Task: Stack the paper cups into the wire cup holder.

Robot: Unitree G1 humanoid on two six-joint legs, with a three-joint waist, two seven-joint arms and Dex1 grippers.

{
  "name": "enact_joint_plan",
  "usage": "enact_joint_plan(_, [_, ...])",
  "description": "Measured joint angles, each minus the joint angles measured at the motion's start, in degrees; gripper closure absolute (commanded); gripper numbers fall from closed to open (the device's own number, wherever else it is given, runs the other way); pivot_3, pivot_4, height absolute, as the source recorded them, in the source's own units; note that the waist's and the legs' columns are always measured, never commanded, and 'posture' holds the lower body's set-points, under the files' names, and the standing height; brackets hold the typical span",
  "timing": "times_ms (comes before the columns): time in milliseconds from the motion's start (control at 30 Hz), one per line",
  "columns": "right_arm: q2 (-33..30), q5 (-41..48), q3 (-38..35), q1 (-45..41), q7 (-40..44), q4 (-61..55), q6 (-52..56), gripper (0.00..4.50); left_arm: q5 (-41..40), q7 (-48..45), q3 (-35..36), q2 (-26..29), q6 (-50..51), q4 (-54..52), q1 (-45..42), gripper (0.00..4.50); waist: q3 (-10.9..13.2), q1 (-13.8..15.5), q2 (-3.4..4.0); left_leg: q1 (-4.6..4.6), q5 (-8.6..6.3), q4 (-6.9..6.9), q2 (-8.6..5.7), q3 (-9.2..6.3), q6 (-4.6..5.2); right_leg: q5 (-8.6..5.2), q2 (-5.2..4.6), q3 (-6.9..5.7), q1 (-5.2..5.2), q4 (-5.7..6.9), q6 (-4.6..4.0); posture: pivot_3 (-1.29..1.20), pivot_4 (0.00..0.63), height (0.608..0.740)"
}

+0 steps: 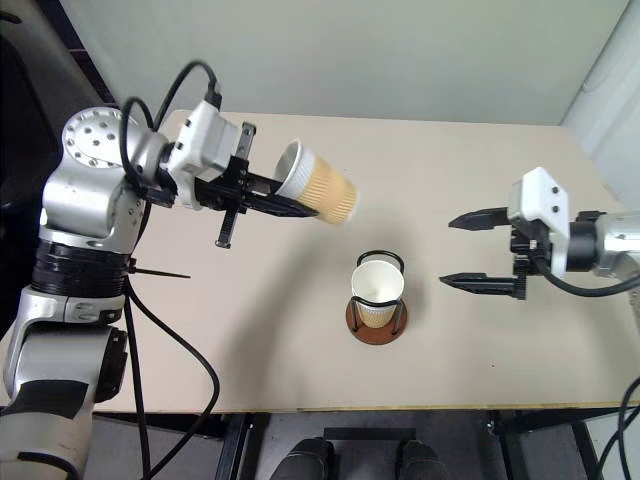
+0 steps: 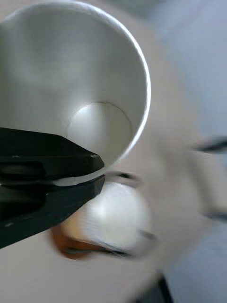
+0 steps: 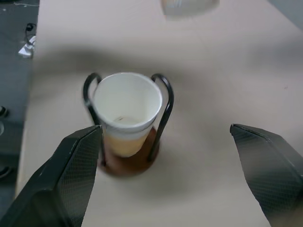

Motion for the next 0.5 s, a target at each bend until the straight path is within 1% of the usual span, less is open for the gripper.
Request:
enact_joint_plan(100, [-2.57, -0.17, -3.03, 1.29, 0.02, 1.12, -0.81, 0.00, -3.76, -0.10, -2.81, 0.60, 0.85, -4.70, -0.14, 4.45, 0.00, -0.05, 0.00, 0.35, -0.12, 0.02, 0.08, 0.19, 0.25, 0.03, -0.02, 0.10, 0.25, 0.04, 0.05, 0.00, 0.150, 0.740])
enact_joint_plan(133, [-3.20, -0.21, -3.89, 2.16, -0.05, 1.21, -1.09, 0.00, -3.84, -0.13, -5.14, 1.31, 0.26, -5.26, -0.15, 4.45, 0.00, -0.12, 0.01, 0.52, -0.38, 0.02, 0.08, 0.21, 0.79, 0.04, -0.03, 0.14, 0.37, 0.06, 0.06, 0.00, 0.150, 0.740])
enact_joint_plan(167, [-3.28, -0.20, -4.02, 2.50, -0.07, 1.19, -1.12, 0.00, -3.65, -0.14, -6.30, 1.44, -0.02, -5.20, -0.13, 4.45, 0.00, -0.17, 0.01, 0.62, -0.38, 0.03, 0.09, 0.25, 0.81, 0.04, -0.03, 0.17, 0.44, 0.09, 0.06, 0.00, 0.150, 0.740])
enact_joint_plan(300, [-3.29, -0.04, -5.04, 4.90, -1.00, 0.15, -1.02, 0.00, 1.04, -0.16, -12.35, 1.09, -5.37, -2.92, -0.11, 4.45, 0.04, -0.39, 0.07, 0.90, -0.34, 0.05, 0.09, 0.35, 0.94, 0.05, -0.04, 0.29, 0.70, 0.06, 0.04, 0.00, 0.150, 0.740])
enact_joint_plan(500, [-3.56, 0.19, -6.21, 6.75, -2.61, -1.74, -0.63, 0.00, 5.29, -0.18, -15.38, -1.17, -9.49, -0.22, -0.10, 4.45, 0.04, -0.70, 0.09, 0.87, -0.35, 0.07, 0.06, 0.42, 1.00, 0.10, -0.06, 0.37, 0.71, 0.03, 0.11, 0.00, 0.150, 0.740])
